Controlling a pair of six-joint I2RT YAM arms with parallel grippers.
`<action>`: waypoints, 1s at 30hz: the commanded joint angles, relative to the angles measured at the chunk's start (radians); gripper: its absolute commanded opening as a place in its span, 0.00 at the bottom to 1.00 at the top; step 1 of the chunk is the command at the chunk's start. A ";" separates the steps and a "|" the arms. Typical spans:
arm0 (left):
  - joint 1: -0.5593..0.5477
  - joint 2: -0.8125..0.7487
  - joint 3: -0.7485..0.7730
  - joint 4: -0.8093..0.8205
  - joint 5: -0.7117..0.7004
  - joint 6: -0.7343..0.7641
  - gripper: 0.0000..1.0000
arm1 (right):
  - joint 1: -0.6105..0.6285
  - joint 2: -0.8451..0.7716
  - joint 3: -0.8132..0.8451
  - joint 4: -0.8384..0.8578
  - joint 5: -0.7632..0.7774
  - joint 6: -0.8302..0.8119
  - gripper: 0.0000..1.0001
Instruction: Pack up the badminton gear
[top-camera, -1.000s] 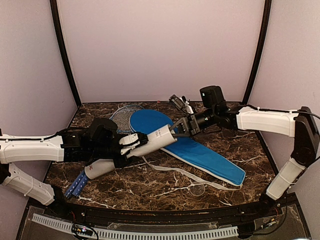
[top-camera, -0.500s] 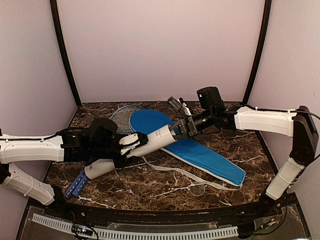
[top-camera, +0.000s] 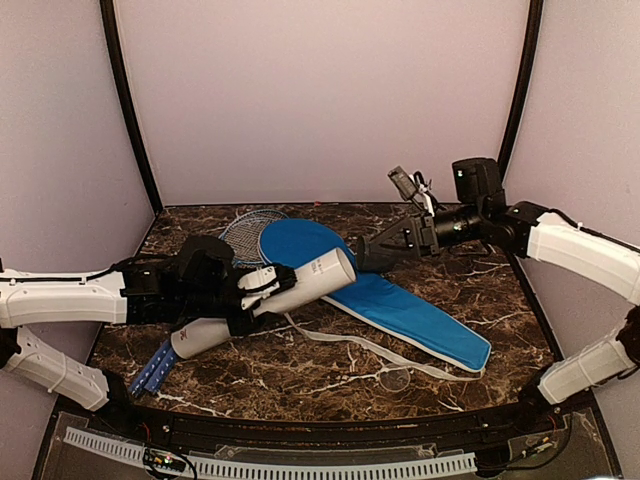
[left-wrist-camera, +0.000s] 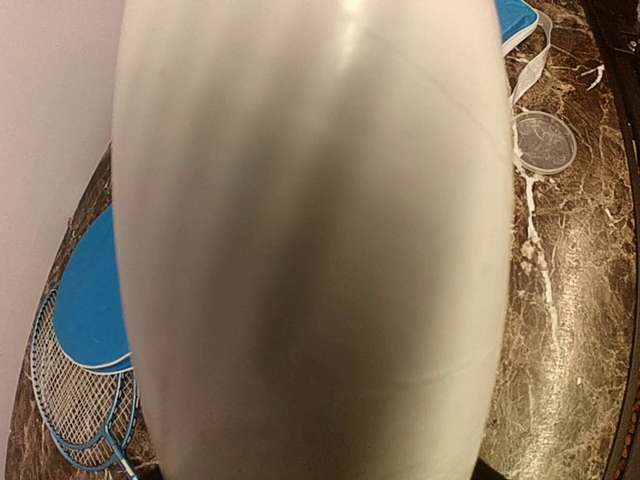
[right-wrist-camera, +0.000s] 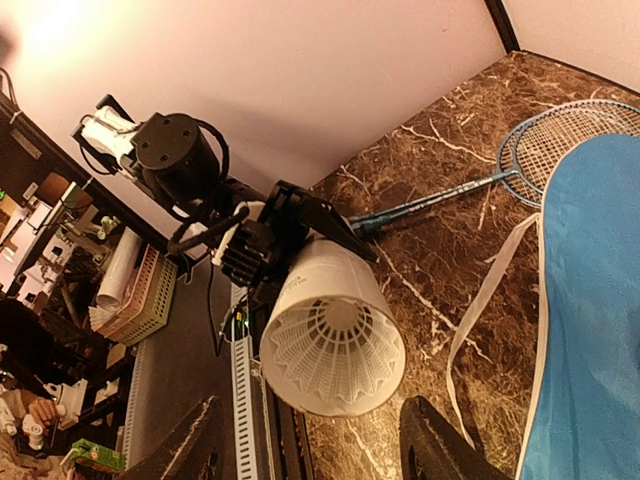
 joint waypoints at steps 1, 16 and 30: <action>-0.006 -0.003 -0.005 0.015 0.020 0.005 0.58 | 0.002 -0.034 -0.050 -0.077 0.115 -0.010 0.61; -0.029 0.077 -0.009 0.023 0.090 -0.039 0.58 | 0.145 -0.277 -0.466 -0.209 0.629 0.268 0.46; -0.032 0.089 -0.004 0.023 0.096 -0.045 0.58 | 0.360 -0.287 -0.568 -0.230 0.825 0.526 0.38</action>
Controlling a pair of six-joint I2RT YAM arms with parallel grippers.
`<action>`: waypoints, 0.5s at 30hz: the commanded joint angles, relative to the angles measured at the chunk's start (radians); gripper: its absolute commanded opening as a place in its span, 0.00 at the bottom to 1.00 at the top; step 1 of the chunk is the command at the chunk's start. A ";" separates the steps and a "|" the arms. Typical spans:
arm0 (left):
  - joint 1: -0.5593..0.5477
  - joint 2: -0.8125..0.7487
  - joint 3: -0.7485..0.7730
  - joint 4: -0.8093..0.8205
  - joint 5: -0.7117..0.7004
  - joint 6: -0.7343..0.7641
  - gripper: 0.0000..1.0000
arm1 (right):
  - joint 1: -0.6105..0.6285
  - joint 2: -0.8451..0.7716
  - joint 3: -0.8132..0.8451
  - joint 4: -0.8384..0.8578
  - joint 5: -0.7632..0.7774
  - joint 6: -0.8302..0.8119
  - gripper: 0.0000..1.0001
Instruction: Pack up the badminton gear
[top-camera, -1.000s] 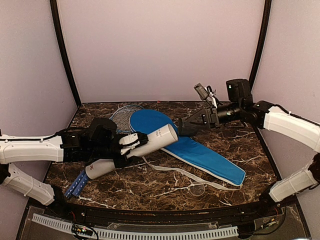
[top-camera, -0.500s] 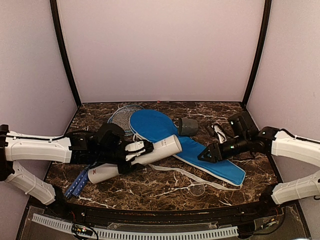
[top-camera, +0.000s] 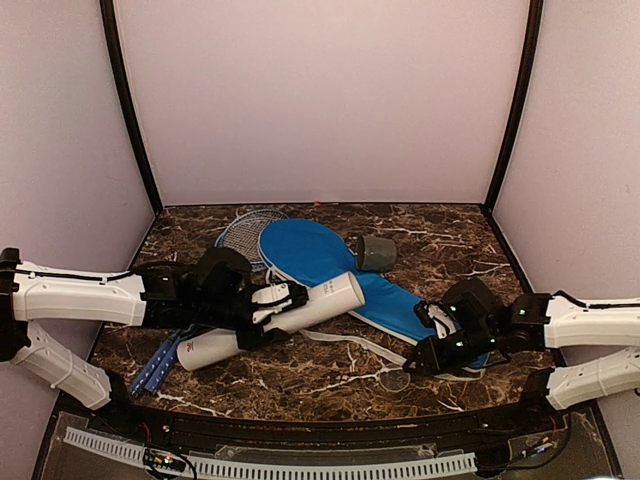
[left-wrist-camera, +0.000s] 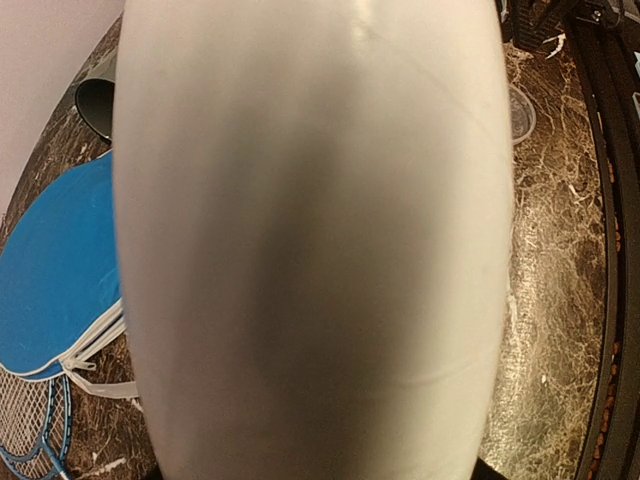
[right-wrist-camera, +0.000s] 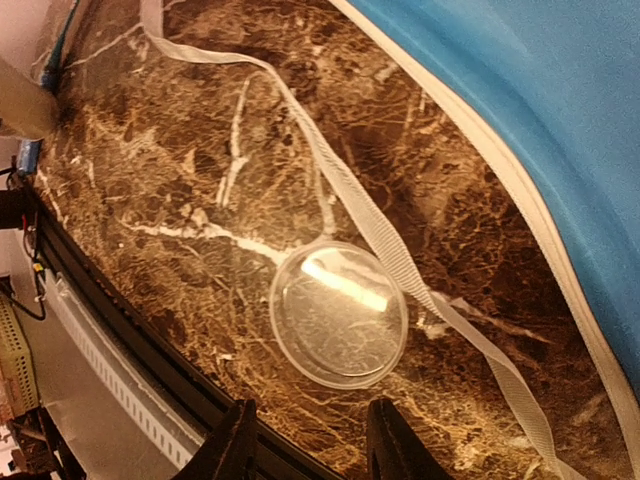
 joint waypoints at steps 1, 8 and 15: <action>-0.007 -0.011 -0.003 0.022 0.008 -0.006 0.58 | 0.038 0.066 0.043 -0.002 0.110 0.049 0.37; -0.009 -0.017 -0.002 0.019 -0.005 -0.002 0.58 | 0.081 0.185 0.089 -0.010 0.174 0.045 0.29; -0.012 -0.019 -0.001 0.017 -0.012 0.001 0.58 | 0.108 0.264 0.125 -0.044 0.238 0.042 0.23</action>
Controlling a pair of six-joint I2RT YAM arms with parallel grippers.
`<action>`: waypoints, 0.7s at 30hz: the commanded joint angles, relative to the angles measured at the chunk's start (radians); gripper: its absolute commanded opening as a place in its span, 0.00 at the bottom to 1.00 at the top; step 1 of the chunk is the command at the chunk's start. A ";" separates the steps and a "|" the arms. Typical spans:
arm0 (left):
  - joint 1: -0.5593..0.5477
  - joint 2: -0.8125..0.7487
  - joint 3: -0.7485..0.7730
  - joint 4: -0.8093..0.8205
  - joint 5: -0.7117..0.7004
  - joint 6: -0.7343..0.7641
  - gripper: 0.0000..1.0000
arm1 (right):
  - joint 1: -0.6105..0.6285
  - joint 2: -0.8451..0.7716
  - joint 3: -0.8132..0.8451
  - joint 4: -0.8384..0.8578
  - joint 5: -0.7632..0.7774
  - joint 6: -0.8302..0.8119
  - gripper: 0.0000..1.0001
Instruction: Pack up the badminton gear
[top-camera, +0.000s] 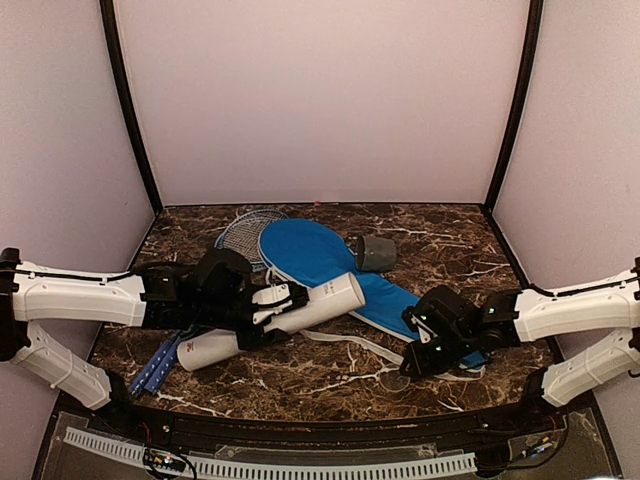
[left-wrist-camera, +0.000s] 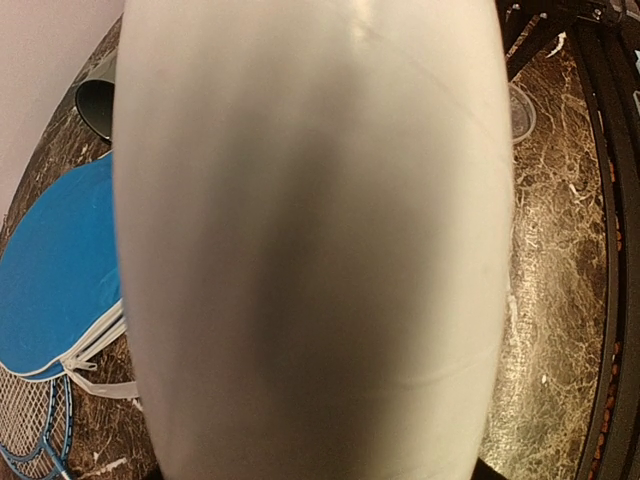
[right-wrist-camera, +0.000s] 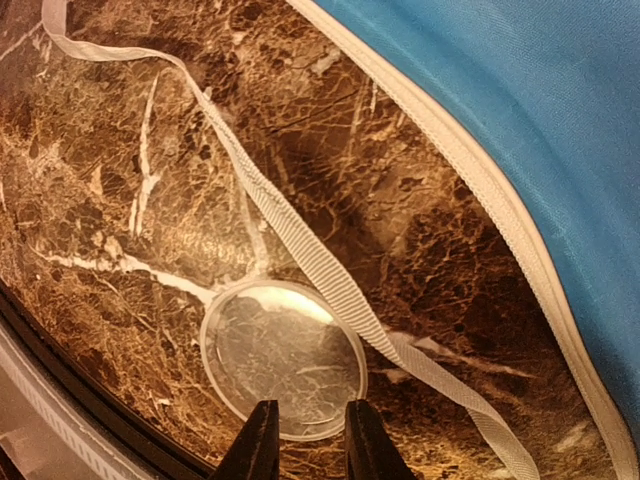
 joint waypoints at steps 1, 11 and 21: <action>-0.007 -0.020 0.000 0.017 -0.005 0.001 0.58 | 0.027 0.045 0.043 -0.031 0.072 -0.001 0.23; -0.010 -0.018 0.000 0.015 -0.009 0.001 0.58 | 0.038 0.084 0.056 -0.047 0.127 0.008 0.20; -0.011 -0.018 0.000 0.016 -0.011 0.003 0.58 | 0.051 0.134 0.075 -0.031 0.136 -0.002 0.15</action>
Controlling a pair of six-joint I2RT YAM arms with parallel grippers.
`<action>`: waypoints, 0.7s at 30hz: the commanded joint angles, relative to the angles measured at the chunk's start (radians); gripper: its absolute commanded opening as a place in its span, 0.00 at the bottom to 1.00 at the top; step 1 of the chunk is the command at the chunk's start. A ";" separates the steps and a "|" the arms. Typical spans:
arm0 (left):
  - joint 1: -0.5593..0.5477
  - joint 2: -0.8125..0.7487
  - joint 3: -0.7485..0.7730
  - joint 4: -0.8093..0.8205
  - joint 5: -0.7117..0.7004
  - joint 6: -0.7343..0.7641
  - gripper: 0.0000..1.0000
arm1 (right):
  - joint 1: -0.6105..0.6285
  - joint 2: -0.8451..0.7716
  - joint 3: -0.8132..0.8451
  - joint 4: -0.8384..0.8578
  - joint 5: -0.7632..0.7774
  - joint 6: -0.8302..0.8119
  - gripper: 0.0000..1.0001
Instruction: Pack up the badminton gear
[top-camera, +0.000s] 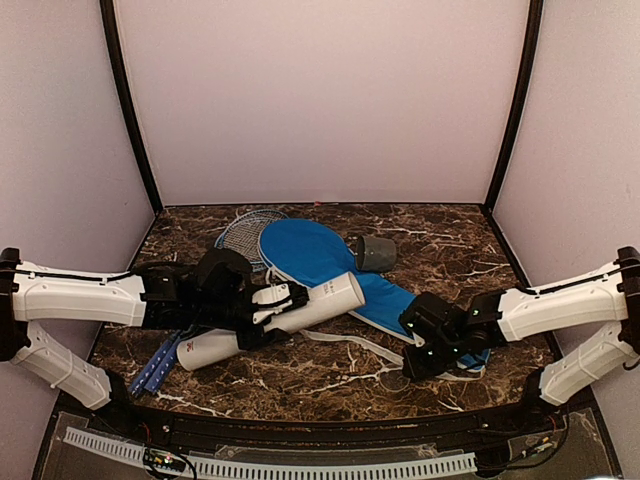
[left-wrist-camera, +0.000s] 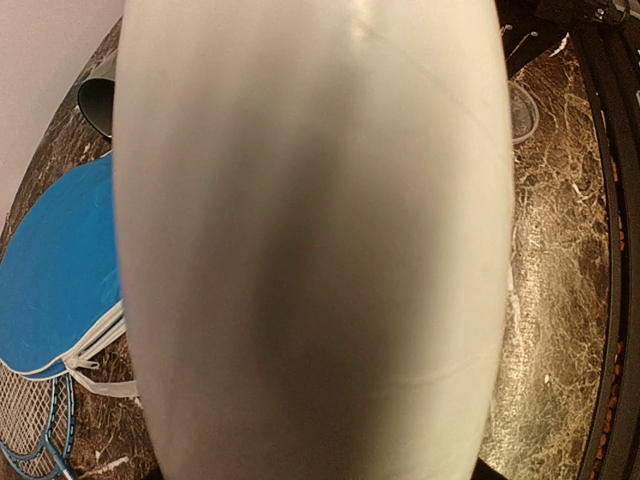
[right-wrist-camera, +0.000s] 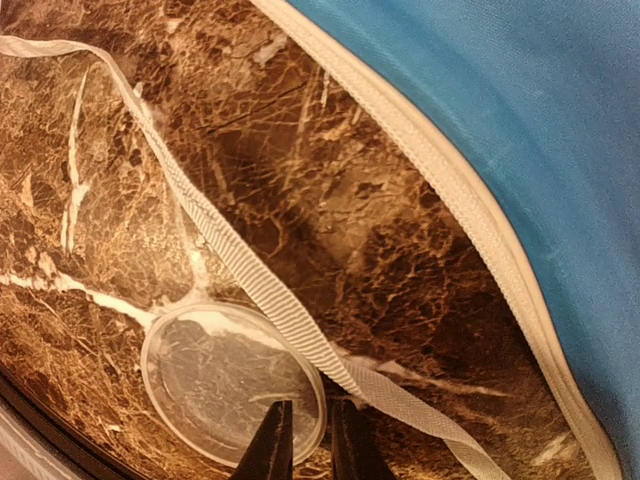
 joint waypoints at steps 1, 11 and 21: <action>-0.009 -0.018 0.000 0.017 -0.004 0.003 0.58 | 0.015 0.025 0.033 0.008 0.028 -0.004 0.14; -0.010 -0.018 0.000 0.017 -0.005 0.003 0.58 | 0.027 0.049 0.045 -0.003 0.057 -0.004 0.05; -0.010 -0.018 0.000 0.018 -0.006 0.002 0.58 | 0.036 0.069 0.049 -0.001 0.067 -0.005 0.07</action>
